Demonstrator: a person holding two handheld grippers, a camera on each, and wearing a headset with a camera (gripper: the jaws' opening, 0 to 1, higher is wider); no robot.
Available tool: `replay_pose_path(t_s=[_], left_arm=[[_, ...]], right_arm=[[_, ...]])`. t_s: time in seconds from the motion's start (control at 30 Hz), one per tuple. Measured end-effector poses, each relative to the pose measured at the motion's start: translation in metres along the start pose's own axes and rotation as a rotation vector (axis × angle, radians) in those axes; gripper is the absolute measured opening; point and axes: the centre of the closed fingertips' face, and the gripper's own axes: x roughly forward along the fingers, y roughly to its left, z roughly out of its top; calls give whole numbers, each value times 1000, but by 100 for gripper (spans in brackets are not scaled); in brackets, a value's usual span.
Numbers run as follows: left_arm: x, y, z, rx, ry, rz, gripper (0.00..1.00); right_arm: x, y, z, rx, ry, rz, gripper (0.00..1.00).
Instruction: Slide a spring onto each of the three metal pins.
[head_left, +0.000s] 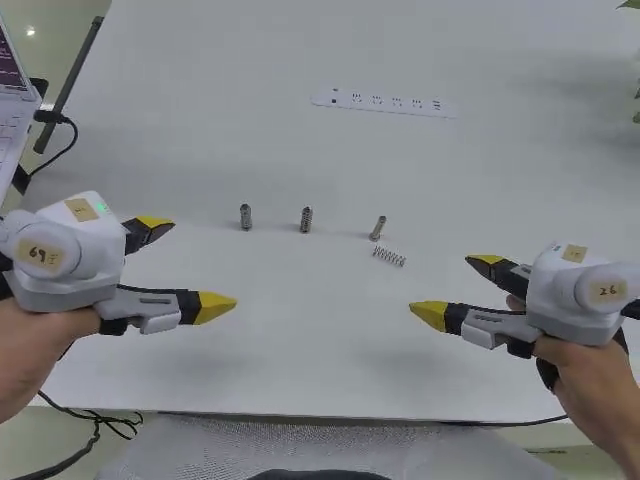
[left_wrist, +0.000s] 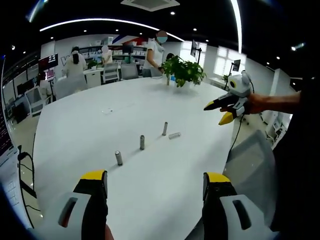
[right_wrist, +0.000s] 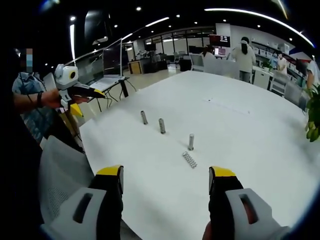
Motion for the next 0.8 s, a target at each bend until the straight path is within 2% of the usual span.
replay_pose_path(t_s=[0.53,0.8], left_arm=[[28,-17,21,65,5,-77,75],[49,-30,32,148,31,-138,75]], right_arm=[[-7,-3,1,1,-13,-10,70],[-11,-2,-1,-3,-4,-8,71]])
